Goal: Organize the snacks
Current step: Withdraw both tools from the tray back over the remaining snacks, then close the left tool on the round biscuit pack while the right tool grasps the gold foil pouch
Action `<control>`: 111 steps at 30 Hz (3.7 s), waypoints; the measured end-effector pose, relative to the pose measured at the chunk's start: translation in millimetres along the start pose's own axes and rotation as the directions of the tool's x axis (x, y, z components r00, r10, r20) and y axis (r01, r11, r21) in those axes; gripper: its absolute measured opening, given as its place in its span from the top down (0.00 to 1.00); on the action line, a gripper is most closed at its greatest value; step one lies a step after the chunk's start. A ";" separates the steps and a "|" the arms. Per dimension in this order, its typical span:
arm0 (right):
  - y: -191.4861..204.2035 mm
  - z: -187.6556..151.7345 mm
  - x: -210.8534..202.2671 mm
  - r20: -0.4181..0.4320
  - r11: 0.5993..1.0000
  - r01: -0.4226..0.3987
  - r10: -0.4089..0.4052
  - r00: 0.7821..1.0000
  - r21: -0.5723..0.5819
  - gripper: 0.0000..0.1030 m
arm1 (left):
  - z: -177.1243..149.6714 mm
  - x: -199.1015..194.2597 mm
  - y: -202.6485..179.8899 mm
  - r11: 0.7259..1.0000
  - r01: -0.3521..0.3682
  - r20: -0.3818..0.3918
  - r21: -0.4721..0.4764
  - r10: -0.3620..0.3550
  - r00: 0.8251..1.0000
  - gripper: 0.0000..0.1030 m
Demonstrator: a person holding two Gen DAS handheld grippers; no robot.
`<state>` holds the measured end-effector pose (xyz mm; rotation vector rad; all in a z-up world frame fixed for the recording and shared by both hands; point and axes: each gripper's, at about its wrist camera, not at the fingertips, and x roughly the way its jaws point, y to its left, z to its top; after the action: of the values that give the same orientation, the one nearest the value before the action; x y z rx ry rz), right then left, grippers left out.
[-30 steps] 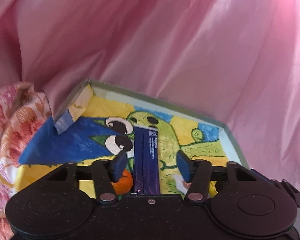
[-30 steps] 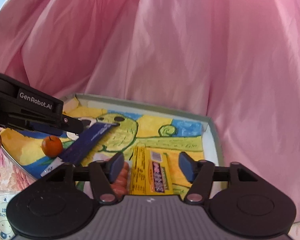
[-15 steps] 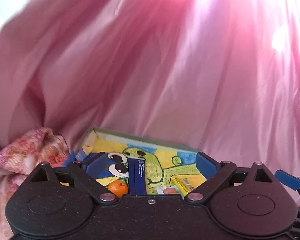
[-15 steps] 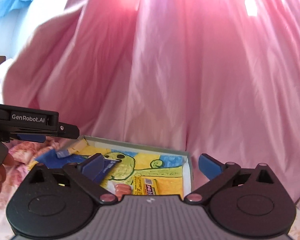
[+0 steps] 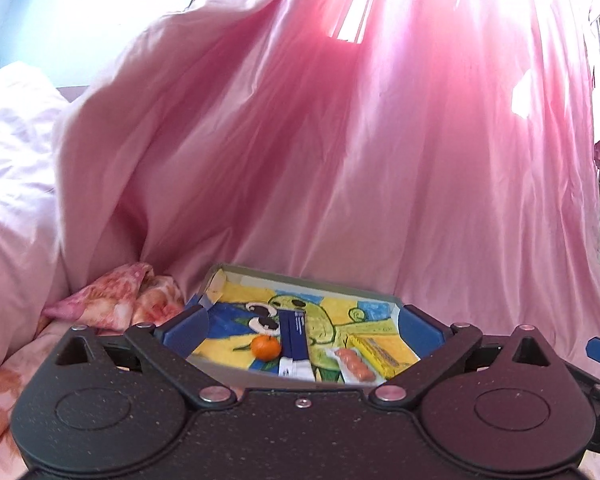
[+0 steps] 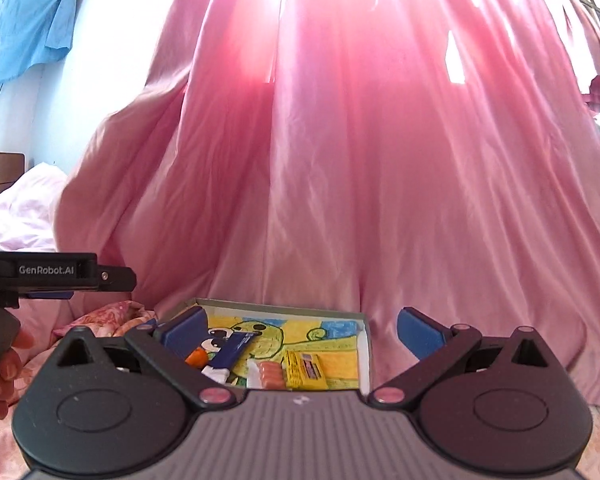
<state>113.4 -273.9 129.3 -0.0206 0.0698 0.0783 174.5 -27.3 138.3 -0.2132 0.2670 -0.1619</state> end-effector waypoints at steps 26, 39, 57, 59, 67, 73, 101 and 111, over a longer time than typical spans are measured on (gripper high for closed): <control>45.2 -120.5 -87.3 -0.273 0.993 -0.109 0.092 0.958 -0.050 0.00 | -127.6 -68.0 29.8 0.993 -0.040 -0.215 0.108 0.062 0.975 0.01; 56.0 -155.6 -76.3 -0.434 0.989 -0.145 0.122 0.893 -0.021 0.00 | -158.2 -53.4 42.6 0.990 -0.057 -0.339 0.127 0.098 0.936 0.01; 60.3 -167.7 -49.5 -0.502 0.971 -0.237 0.186 0.844 -0.037 0.00 | -169.6 -35.5 50.8 0.991 -0.022 -0.368 0.132 0.070 0.927 0.01; 60.3 -168.8 -45.1 -0.508 0.965 -0.257 0.199 0.838 -0.045 0.00 | -170.1 -32.8 51.8 0.991 -0.021 -0.370 0.130 0.068 0.927 0.01; 61.5 -168.0 -27.3 -0.520 0.913 -0.400 0.302 0.799 -0.085 0.00 | -169.8 -23.4 53.8 0.989 0.030 -0.365 0.147 0.027 0.930 0.02; 65.8 -168.0 -6.0 -0.563 0.857 -0.507 0.376 0.736 -0.090 0.00 | -167.0 -12.7 53.9 0.985 0.097 -0.373 0.144 -0.037 0.927 0.02; 63.9 -177.8 -10.8 -0.580 0.890 -0.455 0.380 0.720 0.019 0.44 | -172.2 -4.0 58.9 0.980 0.172 -0.422 0.100 -0.115 0.899 0.02; 63.4 -175.8 -9.3 -0.550 0.906 -0.416 0.389 0.739 0.081 0.26 | -169.7 4.2 46.3 0.980 0.177 -0.442 0.091 -0.120 0.889 0.02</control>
<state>87.0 -215.5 -46.5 -0.0764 0.6651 0.5149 137.4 -15.2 -33.2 -0.0649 0.6860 -0.3804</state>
